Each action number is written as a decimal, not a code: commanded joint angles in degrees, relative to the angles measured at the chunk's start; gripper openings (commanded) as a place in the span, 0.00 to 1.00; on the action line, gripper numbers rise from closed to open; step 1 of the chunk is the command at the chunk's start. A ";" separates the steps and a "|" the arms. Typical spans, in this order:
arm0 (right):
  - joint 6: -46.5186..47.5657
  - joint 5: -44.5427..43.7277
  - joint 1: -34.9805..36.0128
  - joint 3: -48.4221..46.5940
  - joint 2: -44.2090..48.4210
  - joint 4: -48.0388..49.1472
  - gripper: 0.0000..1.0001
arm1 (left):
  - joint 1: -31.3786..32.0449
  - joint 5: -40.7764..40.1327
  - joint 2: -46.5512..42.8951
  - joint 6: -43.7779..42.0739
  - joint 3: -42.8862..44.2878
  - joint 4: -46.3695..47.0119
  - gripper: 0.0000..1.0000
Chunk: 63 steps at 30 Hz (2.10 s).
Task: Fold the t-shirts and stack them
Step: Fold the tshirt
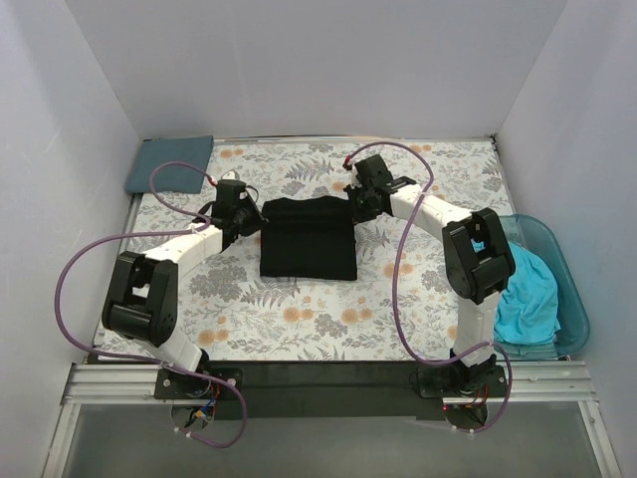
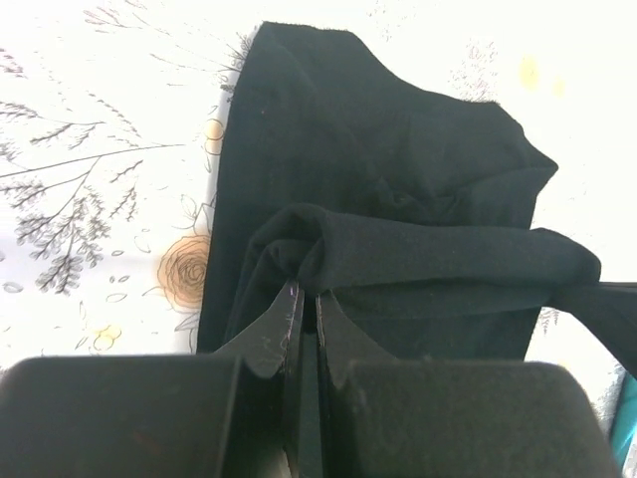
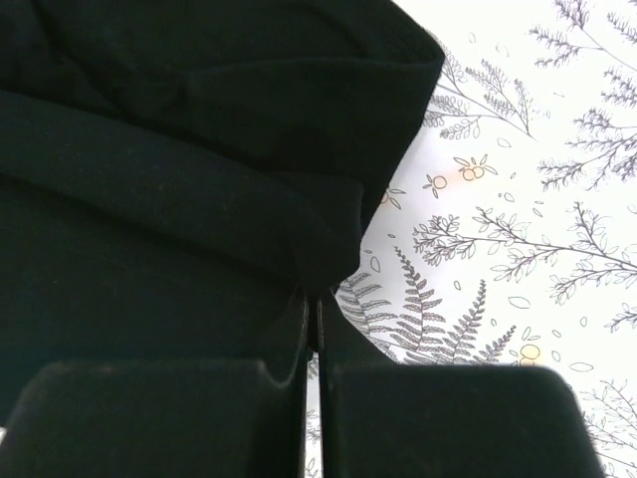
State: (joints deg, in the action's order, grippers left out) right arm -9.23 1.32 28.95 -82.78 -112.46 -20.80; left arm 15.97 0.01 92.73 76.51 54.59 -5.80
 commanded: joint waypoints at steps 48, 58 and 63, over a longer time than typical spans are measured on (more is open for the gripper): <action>1.23 7.10 2.51 2.10 12.00 2.69 0.38 | 5.65 -0.63 -14.77 -2.77 -4.57 -6.15 0.46; 5.45 17.31 5.86 0.17 4.28 5.59 0.37 | 9.08 -0.10 -5.81 -3.30 -3.44 -5.89 0.23; 7.21 16.09 5.77 -3.69 -2.05 5.59 0.37 | 9.43 1.55 -3.70 -3.12 -4.49 -5.71 0.23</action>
State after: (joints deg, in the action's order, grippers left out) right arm -4.36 16.75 35.05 -82.65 -111.96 -16.88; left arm 24.99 -0.21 88.88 74.11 50.54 -11.79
